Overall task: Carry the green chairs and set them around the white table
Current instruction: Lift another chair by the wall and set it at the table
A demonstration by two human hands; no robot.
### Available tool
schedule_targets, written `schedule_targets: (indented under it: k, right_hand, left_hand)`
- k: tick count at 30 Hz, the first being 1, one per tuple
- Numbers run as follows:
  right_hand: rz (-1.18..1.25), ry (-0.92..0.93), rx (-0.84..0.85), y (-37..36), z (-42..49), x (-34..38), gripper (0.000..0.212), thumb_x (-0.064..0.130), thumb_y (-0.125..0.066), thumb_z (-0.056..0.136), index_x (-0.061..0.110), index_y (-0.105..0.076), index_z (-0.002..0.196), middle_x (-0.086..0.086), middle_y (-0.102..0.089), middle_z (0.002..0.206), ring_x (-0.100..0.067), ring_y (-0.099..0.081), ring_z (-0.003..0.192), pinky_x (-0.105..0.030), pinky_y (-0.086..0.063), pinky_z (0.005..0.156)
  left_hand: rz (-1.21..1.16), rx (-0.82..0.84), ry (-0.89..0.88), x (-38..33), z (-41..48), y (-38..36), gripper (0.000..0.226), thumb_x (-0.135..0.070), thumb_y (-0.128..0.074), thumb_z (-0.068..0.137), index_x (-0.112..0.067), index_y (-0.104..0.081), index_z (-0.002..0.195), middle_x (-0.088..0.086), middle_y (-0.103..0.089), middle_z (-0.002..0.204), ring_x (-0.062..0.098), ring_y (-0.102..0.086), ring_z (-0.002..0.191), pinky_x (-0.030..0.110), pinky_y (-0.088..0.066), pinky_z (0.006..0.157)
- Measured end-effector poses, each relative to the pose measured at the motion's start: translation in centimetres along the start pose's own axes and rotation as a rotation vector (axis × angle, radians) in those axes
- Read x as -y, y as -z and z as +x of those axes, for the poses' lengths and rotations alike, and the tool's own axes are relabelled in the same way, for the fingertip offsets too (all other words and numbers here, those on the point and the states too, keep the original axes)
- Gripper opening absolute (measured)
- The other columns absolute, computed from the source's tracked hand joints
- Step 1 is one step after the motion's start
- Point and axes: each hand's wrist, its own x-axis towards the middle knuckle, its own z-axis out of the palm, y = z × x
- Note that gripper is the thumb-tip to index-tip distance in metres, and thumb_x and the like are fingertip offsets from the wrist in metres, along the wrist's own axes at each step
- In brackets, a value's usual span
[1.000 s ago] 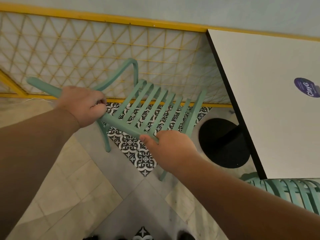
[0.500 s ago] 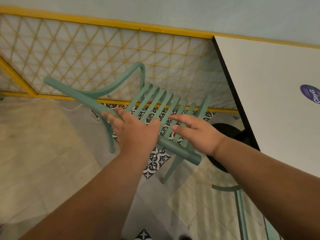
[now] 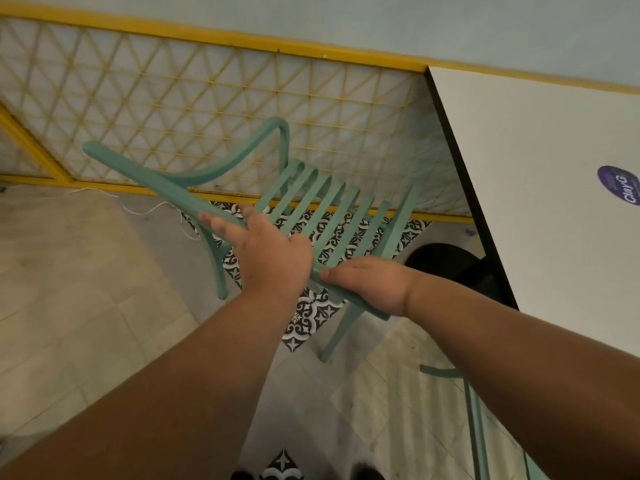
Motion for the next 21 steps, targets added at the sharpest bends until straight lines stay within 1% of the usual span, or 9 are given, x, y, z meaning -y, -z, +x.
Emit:
schedule_targets:
  k: [2,5,8,10,13,15,17,19,21]
  right_hand:
    - [0.044,-0.023,-0.013,0.0,-0.1,0.0,0.046,0.064,-0.037,0.099,0.033,-0.070,0.110,0.002,-0.063,0.124,-0.019,-0.056,0.117,-0.034,-0.037,0.106]
    - [0.030,-0.030,-0.022,-0.6,0.3,-0.5,0.049,0.068,-0.037,0.098,0.031,-0.068,0.102,0.004,-0.064,0.113,-0.017,-0.058,0.108,-0.037,-0.040,0.105]
    - [0.021,0.002,-0.022,-1.1,0.4,-0.3,0.048,0.066,-0.036,0.099,0.032,-0.067,0.112,0.007,-0.062,0.118,-0.017,-0.057,0.114,-0.038,-0.040,0.107]
    - [0.002,0.044,-0.007,-1.5,0.1,0.1,0.047,0.059,-0.034,0.104,0.028,-0.066,0.119,0.001,-0.062,0.124,-0.020,-0.056,0.118,-0.034,-0.039,0.107]
    - [-0.049,0.083,0.000,-2.5,-0.2,0.8,0.040,0.035,-0.034,0.111,0.021,-0.057,0.140,-0.007,-0.057,0.137,-0.025,-0.051,0.126,-0.031,-0.038,0.105]
    - [-0.060,0.107,-0.024,-3.3,0.0,1.3,0.040,0.021,-0.033,0.111,0.017,-0.048,0.148,-0.011,-0.054,0.142,-0.029,-0.049,0.130,-0.034,-0.037,0.106]
    - [-0.127,0.124,-0.021,-3.8,0.3,1.8,0.043,0.037,-0.028,0.111,0.019,-0.052,0.142,-0.010,-0.057,0.135,-0.029,-0.052,0.124,-0.034,-0.039,0.102]
    - [-0.235,0.217,-0.047,-4.2,0.5,2.4,0.058,0.052,-0.022,0.103,0.017,-0.053,0.137,-0.012,-0.059,0.125,-0.030,-0.055,0.115,-0.037,-0.043,0.098]
    - [-0.316,0.227,-0.054,-4.7,0.7,2.9,0.049,0.036,-0.031,0.106,0.013,-0.042,0.147,-0.017,-0.056,0.131,-0.033,-0.055,0.118,-0.041,-0.045,0.100]
  left_hand:
    - [0.007,0.017,-0.002,0.0,0.0,0.2,0.092,-0.013,-0.064,0.089,-0.012,-0.008,0.162,0.015,0.042,0.156,0.037,-0.047,0.136,0.029,-0.051,0.092]
    - [0.021,0.032,-0.001,-0.1,0.0,0.6,0.091,-0.013,-0.065,0.089,-0.013,-0.009,0.162,0.016,0.044,0.155,0.036,-0.047,0.136,0.034,-0.053,0.094]
    - [0.041,0.051,-0.012,0.2,0.0,1.1,0.089,-0.014,-0.064,0.089,-0.012,-0.011,0.161,0.017,0.044,0.155,0.036,-0.051,0.133,0.030,-0.049,0.089]
    - [0.053,0.067,-0.034,0.5,0.1,1.5,0.086,-0.013,-0.063,0.090,-0.011,-0.013,0.161,0.018,0.043,0.155,0.035,-0.052,0.132,0.026,-0.046,0.086]
    - [0.077,0.092,-0.051,1.3,0.4,2.1,0.083,-0.016,-0.060,0.090,-0.012,-0.015,0.161,0.016,0.042,0.156,0.037,-0.041,0.142,0.031,-0.045,0.103]
    - [0.088,0.097,-0.077,2.1,0.9,2.4,0.083,-0.019,-0.058,0.088,-0.013,-0.017,0.160,0.015,0.042,0.157,0.038,-0.032,0.147,0.035,-0.044,0.111]
    - [0.103,0.109,-0.099,2.7,1.5,2.8,0.086,-0.024,-0.056,0.084,-0.014,-0.017,0.160,0.013,0.041,0.157,0.041,-0.024,0.150,0.042,-0.042,0.115]
    - [0.104,0.127,-0.104,2.9,2.1,3.2,0.085,-0.022,-0.058,0.084,-0.013,-0.019,0.160,0.012,0.040,0.158,0.041,-0.020,0.151,0.042,-0.038,0.118]
    - [0.111,0.134,-0.114,3.0,2.4,3.7,0.082,-0.018,-0.059,0.086,-0.011,-0.021,0.159,0.012,0.040,0.158,0.039,-0.019,0.152,0.037,-0.033,0.119]
